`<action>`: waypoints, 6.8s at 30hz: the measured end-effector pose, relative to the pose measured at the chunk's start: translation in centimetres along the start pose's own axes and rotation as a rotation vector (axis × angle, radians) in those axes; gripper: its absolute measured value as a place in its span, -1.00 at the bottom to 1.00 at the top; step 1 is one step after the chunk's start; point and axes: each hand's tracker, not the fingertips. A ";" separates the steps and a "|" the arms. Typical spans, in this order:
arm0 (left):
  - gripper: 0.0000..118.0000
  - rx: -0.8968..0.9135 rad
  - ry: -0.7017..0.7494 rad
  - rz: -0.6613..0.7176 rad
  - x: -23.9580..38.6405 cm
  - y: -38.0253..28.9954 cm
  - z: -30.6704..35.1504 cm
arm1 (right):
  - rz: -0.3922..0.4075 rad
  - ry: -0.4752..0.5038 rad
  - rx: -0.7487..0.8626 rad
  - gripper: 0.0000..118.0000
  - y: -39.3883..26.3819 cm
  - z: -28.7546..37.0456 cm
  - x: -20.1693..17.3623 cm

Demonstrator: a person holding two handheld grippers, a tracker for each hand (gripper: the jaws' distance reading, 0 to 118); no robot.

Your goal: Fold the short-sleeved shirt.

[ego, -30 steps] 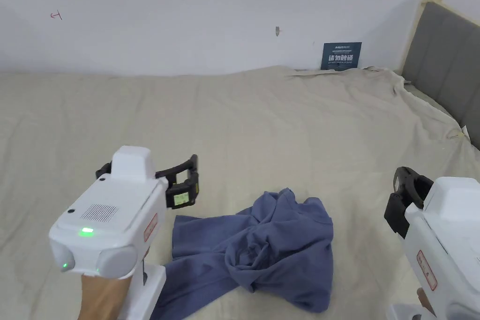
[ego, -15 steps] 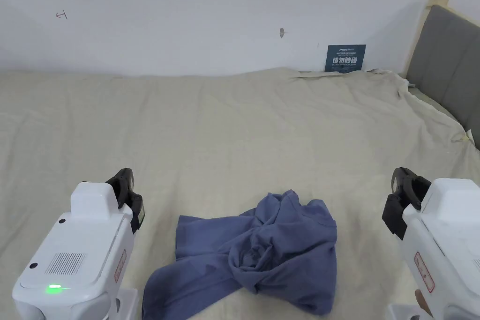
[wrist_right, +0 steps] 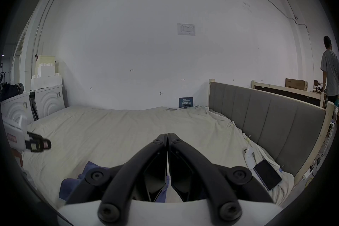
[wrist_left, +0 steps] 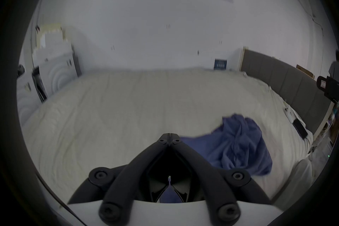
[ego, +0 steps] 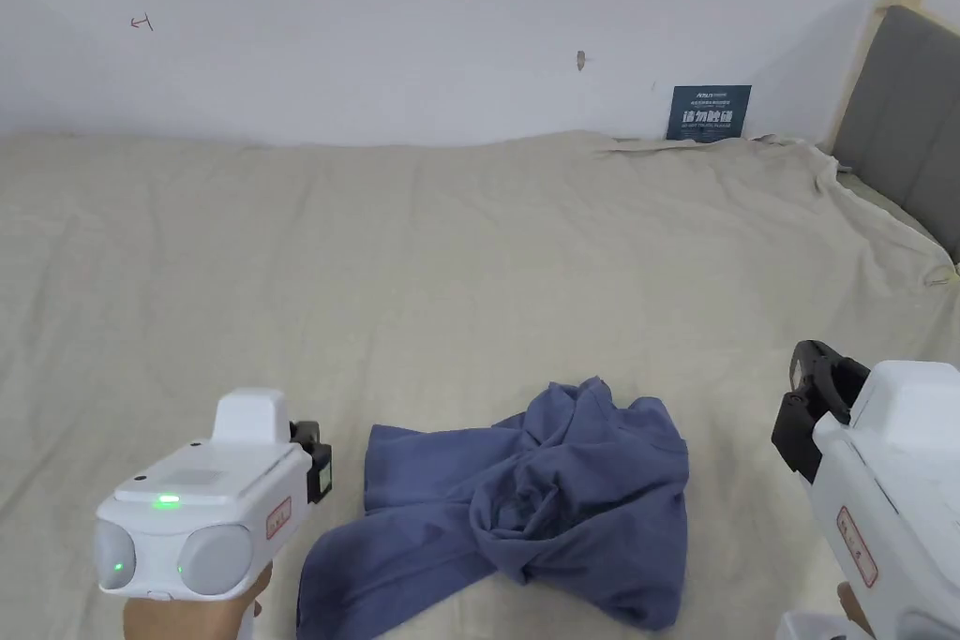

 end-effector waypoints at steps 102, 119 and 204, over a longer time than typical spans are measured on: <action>-1.00 0.266 -0.037 0.250 -13.0 30.8 -1.5 | -0.151 0.091 -0.160 -0.94 20.5 -23.0 6.8; -1.00 0.318 0.074 0.124 -13.3 33.7 -3.9 | -0.171 0.070 -0.147 -0.94 17.4 -29.2 4.5; -1.00 0.111 0.015 0.107 -6.3 6.0 -0.9 | -0.003 -0.072 -0.205 -1.00 0.4 -3.6 1.1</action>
